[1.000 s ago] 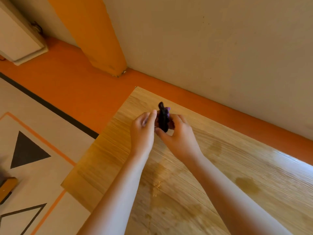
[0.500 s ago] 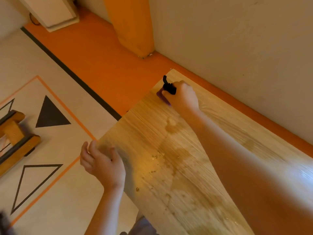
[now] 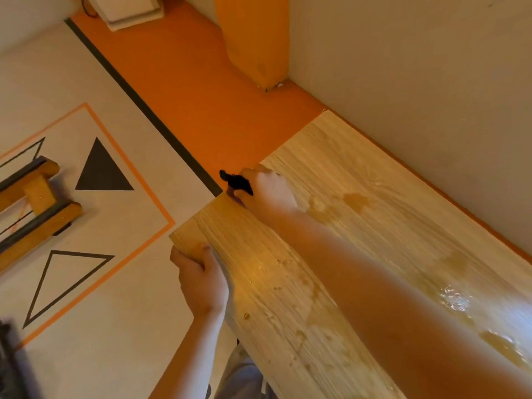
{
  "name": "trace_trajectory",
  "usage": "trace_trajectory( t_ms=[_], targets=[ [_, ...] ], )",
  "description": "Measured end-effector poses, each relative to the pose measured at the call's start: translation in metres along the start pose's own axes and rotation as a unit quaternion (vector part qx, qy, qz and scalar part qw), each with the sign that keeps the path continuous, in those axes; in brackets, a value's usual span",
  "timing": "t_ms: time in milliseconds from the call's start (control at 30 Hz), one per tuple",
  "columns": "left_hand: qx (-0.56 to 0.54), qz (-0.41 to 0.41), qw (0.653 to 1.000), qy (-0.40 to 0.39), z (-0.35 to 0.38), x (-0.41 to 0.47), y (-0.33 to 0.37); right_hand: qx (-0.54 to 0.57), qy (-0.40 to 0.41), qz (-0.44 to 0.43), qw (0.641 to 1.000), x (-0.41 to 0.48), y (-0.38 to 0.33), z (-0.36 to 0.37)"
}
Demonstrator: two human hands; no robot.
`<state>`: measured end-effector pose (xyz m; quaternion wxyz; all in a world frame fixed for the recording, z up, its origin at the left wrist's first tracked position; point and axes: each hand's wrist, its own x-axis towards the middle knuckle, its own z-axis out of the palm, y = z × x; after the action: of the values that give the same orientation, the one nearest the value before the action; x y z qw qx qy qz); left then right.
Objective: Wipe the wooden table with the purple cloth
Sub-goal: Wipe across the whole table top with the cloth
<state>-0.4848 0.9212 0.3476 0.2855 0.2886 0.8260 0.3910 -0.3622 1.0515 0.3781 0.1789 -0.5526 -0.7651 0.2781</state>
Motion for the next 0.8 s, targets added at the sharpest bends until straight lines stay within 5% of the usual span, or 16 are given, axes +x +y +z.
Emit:
trace_trajectory(
  t_ms=[300,633,800],
  targets=[
    [-0.003,0.005,1.0,-0.002,0.0,0.002,-0.001,-0.064,0.128,0.157,0.977,0.031,0.071,-0.07],
    [-0.136,-0.03,0.99,-0.03,-0.008,-0.022,-0.014,0.042,0.001,-0.027,0.999,-0.025,-0.043,0.037],
    [-0.168,-0.088,0.978,-0.084,-0.006,-0.067,-0.032,0.023,0.004,-0.007,1.0,-0.016,-0.035,0.029]
  ],
)
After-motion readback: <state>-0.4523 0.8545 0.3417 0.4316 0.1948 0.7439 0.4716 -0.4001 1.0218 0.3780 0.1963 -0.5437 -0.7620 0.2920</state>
